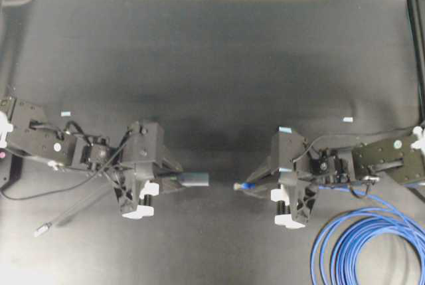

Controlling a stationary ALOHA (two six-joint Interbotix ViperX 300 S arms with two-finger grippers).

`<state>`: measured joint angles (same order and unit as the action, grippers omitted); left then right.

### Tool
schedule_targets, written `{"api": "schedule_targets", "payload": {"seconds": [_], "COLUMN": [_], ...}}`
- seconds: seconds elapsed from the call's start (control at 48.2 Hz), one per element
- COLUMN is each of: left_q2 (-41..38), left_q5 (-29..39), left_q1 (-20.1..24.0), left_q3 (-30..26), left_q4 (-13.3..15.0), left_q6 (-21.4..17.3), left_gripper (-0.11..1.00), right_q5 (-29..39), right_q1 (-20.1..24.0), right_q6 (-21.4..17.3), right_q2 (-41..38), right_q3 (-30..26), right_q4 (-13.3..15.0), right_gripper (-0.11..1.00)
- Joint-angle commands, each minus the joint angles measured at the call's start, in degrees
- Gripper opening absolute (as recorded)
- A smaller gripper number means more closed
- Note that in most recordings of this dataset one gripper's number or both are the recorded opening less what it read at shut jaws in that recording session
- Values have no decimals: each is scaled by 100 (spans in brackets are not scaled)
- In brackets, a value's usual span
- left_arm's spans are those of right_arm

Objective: Insert the LAN cable into the hub.
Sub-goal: 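Close the right gripper on the cable behind the plug and lift, then push the held plug leftward toward the hub's port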

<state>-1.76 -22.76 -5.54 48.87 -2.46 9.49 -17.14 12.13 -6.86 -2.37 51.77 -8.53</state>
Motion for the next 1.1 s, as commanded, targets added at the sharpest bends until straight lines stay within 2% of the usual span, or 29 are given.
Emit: {"api": "schedule_targets", "payload": {"seconds": [0.0,0.29,1.079], "left_q2": [88,88,79], "left_q5": [-18,9,0], "left_q1": [-9,-9,0], "left_q3": [-114,-114,-132], "left_q4": [-18,-18,-18], "left_q6": [0,-18,-35], "left_gripper": [28,28,28], "right_q5": [-62,-167,-272], "right_q1": [-132,-229,-202], "right_q6": [114,264,281], "right_q2": [44,-26,-378], "right_q3": [-141,-325,-677], "right_q4": [9,9,35], "right_gripper": [14,14,14]}}
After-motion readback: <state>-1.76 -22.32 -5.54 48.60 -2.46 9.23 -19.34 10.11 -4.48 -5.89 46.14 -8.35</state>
